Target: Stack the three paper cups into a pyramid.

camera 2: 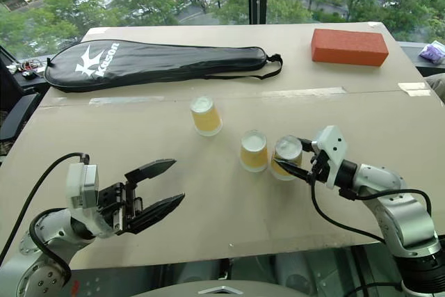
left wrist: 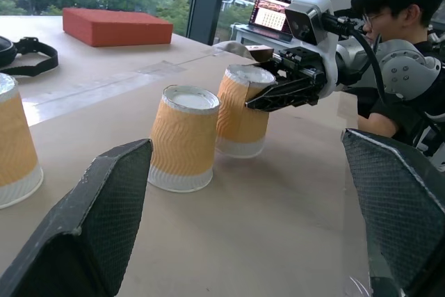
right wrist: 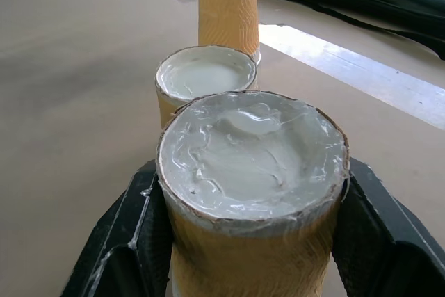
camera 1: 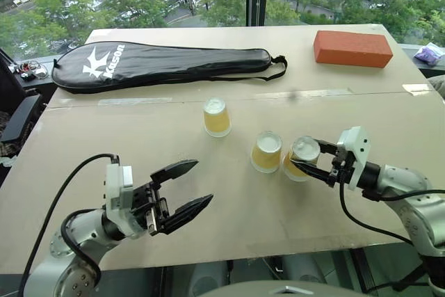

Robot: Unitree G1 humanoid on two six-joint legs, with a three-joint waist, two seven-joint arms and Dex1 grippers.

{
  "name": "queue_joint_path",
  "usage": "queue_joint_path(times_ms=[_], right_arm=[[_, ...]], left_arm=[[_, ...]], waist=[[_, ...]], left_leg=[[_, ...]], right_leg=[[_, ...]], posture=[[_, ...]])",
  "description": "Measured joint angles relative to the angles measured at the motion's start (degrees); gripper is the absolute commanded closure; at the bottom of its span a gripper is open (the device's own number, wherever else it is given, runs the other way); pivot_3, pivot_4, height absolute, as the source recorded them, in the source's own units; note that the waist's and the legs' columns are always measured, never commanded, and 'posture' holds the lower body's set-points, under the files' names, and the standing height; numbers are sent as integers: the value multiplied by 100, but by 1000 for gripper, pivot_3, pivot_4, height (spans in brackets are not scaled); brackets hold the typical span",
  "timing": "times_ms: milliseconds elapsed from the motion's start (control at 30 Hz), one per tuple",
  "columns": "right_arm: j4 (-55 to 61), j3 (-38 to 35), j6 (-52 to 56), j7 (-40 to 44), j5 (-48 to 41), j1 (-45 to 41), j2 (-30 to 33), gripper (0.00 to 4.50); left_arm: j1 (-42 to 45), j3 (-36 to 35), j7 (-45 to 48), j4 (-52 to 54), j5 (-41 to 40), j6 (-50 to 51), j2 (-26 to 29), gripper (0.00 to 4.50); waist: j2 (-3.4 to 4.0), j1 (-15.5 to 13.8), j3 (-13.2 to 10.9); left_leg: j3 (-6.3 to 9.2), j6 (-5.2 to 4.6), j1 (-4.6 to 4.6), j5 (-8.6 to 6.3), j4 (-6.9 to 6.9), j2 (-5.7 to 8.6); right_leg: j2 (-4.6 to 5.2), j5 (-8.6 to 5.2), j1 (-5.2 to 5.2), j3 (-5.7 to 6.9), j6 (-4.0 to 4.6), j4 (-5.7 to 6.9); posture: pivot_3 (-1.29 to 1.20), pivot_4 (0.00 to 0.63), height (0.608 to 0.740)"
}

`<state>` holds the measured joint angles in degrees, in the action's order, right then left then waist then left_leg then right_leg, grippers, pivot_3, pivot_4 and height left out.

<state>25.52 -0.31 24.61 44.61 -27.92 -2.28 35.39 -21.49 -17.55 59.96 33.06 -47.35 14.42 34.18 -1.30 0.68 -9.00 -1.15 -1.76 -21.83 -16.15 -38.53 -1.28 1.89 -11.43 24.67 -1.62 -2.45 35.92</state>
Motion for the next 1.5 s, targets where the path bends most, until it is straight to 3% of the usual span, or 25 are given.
queue_joint_path(times_ms=[667,1500], right_arm=[[-455,377,-760,93,774,-50,-215,2270],[-1314,450,-992,629,938,-816,-263,2270]], left_arm=[[-77,0,112,-52,12,-121,-30,0],[-505,-4,-3,12,53,-328,-210,0]], waist=[[-3,6,2],[-5,4,4]], left_leg=[[-2,0,7,0,0,0],[-3,0,7,0,-1,0]], right_leg=[[-3,-1,-2,0,-2,3],[-2,1,-3,0,1,4]], posture=[[0,150,740],[0,150,740]])
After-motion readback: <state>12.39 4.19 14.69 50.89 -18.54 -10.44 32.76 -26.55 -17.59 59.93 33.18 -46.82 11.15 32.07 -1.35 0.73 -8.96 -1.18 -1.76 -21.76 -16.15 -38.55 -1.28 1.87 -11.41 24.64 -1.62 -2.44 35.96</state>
